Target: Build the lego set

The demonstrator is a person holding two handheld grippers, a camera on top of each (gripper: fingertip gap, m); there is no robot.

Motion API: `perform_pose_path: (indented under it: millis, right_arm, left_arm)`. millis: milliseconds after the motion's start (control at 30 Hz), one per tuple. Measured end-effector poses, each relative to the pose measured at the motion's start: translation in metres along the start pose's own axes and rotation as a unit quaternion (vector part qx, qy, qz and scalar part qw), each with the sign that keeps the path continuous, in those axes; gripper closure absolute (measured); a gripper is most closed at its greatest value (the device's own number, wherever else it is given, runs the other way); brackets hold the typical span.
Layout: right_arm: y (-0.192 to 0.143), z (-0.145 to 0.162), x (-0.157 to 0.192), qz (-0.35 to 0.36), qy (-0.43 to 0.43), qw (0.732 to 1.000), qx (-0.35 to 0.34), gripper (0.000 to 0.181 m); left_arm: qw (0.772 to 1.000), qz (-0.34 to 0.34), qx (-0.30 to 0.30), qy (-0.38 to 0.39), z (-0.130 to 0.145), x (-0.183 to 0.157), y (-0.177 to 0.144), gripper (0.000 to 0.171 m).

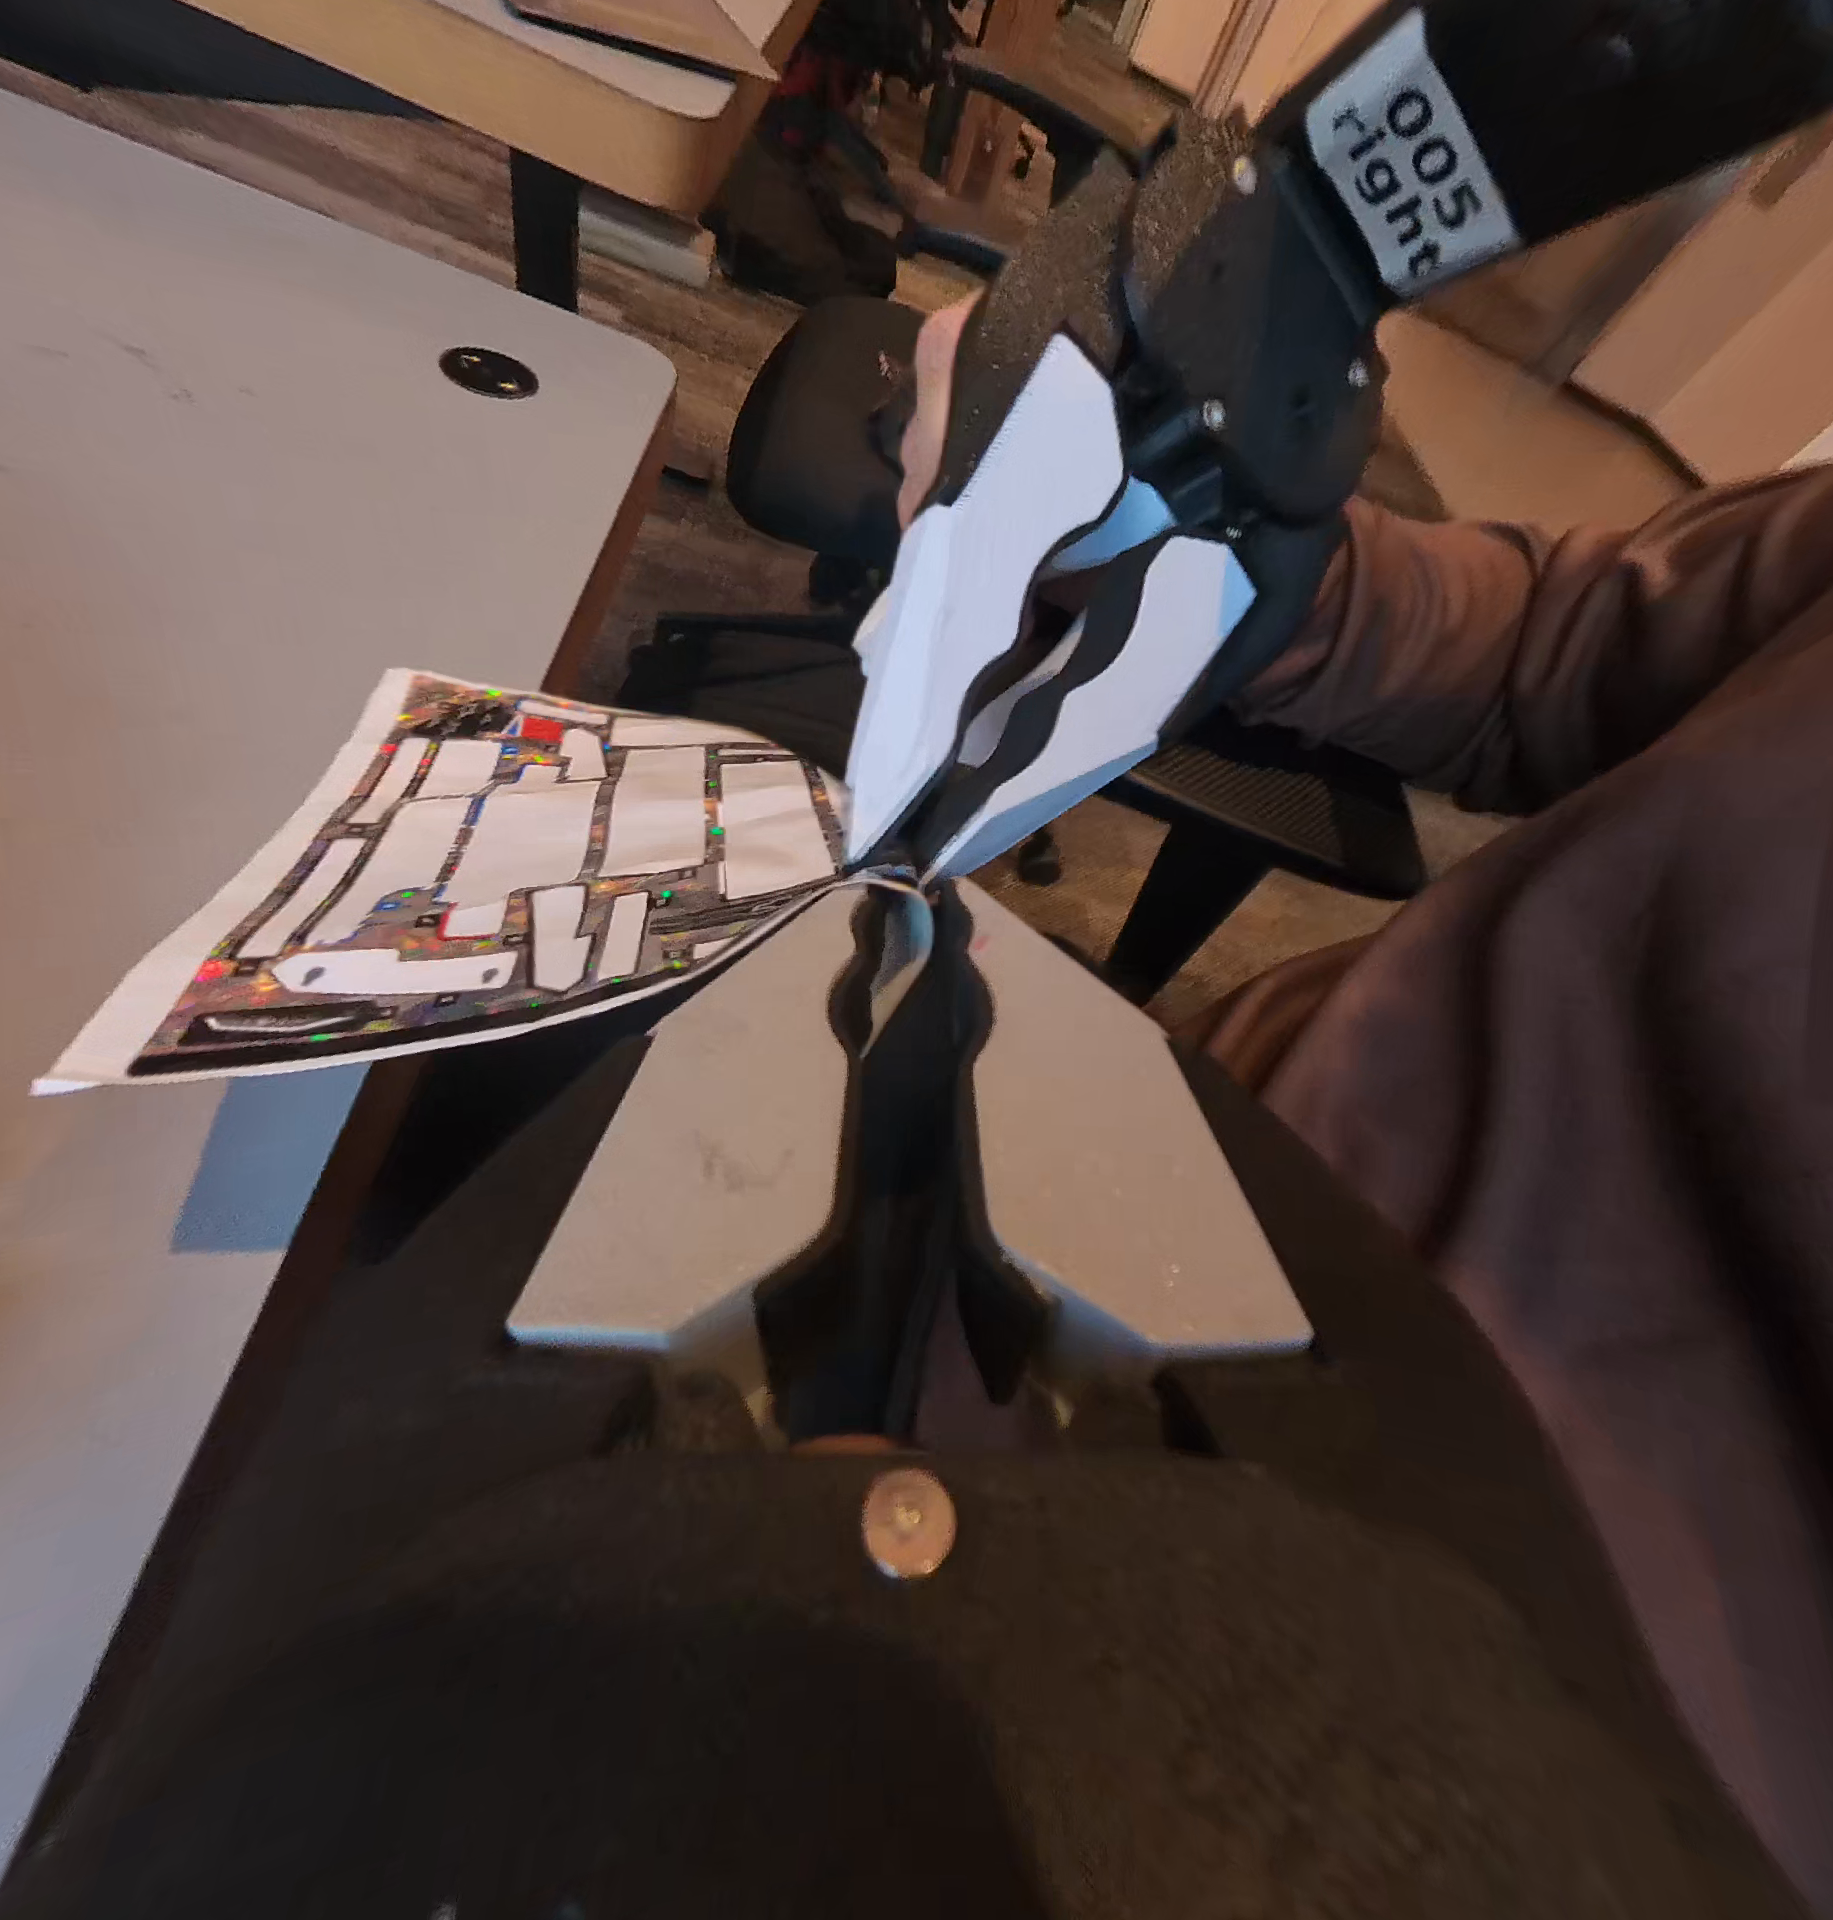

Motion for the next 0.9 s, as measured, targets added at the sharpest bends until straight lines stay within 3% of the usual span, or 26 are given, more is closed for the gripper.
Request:
perform_pose_path:
  millis: [167,333,567,667,900]
  right_arm:
    - [-0.003,0.000,-0.002,0.033,-0.039,0.999,-0.001,0.176]
    - [-0.002,0.000,-0.001,0.069,-0.088,0.994,0.013,0.177]
    - [0.000,-0.001,0.002,0.112,-0.153,0.982,0.026,0.177]
    - [0.000,0.002,0.001,0.086,-0.109,0.990,0.022,0.173]
    - [-0.001,0.008,-0.001,-0.003,0.009,1.000,-0.002,0.169]
  left_arm:
    - [0.996,0.008,-0.049,-0.071,-0.002,0.004,0.001,0.163]
    - [0.993,0.002,-0.073,-0.093,-0.003,0.003,0.002,0.155]
    - [0.985,0.007,-0.106,-0.137,-0.002,0.011,0.000,0.162]
    - [0.989,0.001,-0.095,-0.113,0.000,0.009,0.001,0.171]
    - [0.999,-0.025,-0.024,-0.022,0.002,0.004,0.003,0.171]
Point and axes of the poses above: each gripper's, where its closed fingertips meet, y out along the fingers, z out of its underside, x = y × z across the jaws, the point moved 6 cm from there along -y, back along the fingers, and after that the axes turned 13 degrees about z, right-handed, at the moved point
